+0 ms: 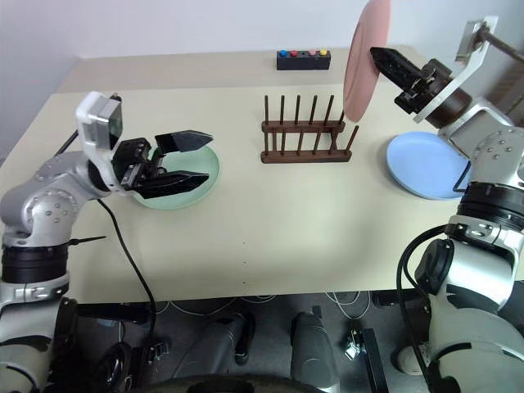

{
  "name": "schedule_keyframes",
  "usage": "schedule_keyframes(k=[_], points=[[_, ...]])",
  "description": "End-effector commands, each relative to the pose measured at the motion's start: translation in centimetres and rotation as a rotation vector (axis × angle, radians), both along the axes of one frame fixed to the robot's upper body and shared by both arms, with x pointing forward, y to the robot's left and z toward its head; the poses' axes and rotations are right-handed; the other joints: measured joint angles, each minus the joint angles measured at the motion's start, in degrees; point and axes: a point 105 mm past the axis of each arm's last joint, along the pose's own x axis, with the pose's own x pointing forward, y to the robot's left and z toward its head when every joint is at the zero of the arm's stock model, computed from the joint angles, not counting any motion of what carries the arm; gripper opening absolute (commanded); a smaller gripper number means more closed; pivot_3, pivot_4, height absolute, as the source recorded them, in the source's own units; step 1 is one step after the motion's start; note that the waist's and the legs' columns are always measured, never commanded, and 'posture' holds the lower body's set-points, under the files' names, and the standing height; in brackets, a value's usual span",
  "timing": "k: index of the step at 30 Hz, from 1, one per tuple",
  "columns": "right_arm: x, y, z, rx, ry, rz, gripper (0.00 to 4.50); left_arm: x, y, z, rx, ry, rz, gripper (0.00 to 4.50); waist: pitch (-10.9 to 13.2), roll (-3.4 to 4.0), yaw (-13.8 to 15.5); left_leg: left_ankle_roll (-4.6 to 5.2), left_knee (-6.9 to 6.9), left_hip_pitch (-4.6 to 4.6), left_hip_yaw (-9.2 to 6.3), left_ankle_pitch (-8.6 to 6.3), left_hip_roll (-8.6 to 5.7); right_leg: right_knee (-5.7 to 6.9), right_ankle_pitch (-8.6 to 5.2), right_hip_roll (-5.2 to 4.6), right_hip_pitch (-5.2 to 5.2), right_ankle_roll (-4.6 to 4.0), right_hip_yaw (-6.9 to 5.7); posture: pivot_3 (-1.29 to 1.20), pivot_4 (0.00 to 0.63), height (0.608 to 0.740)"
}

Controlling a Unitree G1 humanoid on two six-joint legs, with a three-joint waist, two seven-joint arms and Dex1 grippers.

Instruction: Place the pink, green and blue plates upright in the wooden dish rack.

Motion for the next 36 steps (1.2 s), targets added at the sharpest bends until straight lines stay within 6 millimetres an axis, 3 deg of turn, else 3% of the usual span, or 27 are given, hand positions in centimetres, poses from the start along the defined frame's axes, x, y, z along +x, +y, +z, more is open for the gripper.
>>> schedule_keyframes(k=[1,15,19,23,29,30,36], points=[[-0.2,0.0,1.4,-0.001,-0.046,0.053,0.04,-1.1,0.4,0.8,-0.006,-0.028,0.018,4.50,0.0,0.00,-0.1,0.00,0.00,0.00,0.00,0.00,0.00,0.01,0.00,0.01,-0.01,0.00,0.01,0.00,0.150,0.740],[2.6,0.0,-1.7,-0.029,0.091,0.062,0.04,-1.9,0.4,0.9,-0.001,-0.026,0.049,4.50,0.0,0.01,-0.1,-0.02,0.01,0.00,0.05,-0.01,0.01,0.03,0.03,0.04,-0.03,-0.03,0.03,0.00,0.150,0.740],[3.1,0.1,-2.6,-0.026,0.129,0.047,0.04,-2.1,-0.1,1.8,0.002,-0.061,0.041,4.50,0.0,0.01,-0.3,-0.04,0.01,0.00,0.05,-0.01,0.02,0.04,0.04,0.09,-0.04,-0.04,0.04,0.00,0.150,0.740],[3.6,-0.3,-3.5,-0.064,0.137,-0.002,1.33,-2.3,-0.2,2.1,0.009,-0.070,0.035,4.50,0.0,0.02,-0.2,-0.06,0.01,0.00,0.05,-0.02,0.03,0.03,0.04,0.16,-0.03,-0.04,0.05,0.00,0.150,0.740],[3.9,-0.8,-2.5,-0.174,0.026,-0.080,4.25,-2.2,-0.2,2.0,0.009,-0.064,0.042,4.50,0.0,0.02,-0.2,-0.09,0.01,0.00,0.05,-0.01,0.03,0.03,0.04,0.19,-0.05,-0.05,0.06,0.00,0.150,0.740],[3.9,-0.9,-1.9,-0.193,-0.019,-0.096,4.45,-2.2,-0.2,2.0,0.009,-0.063,0.042,4.50,0.0,0.02,-0.2,-0.12,0.01,0.00,0.06,0.01,0.03,0.03,0.04,0.20,-0.05,-0.05,0.06,0.00,0.150,0.740],[3.1,-2.1,1.7,-0.137,-0.184,-0.156,4.45,-2.0,-0.3,1.7,0.004,-0.055,0.040,4.50,0.0,0.03,-0.2,-0.24,0.01,0.00,0.06,0.08,0.03,0.04,0.04,0.20,-0.05,-0.04,0.07,0.00,0.150,0.740]])
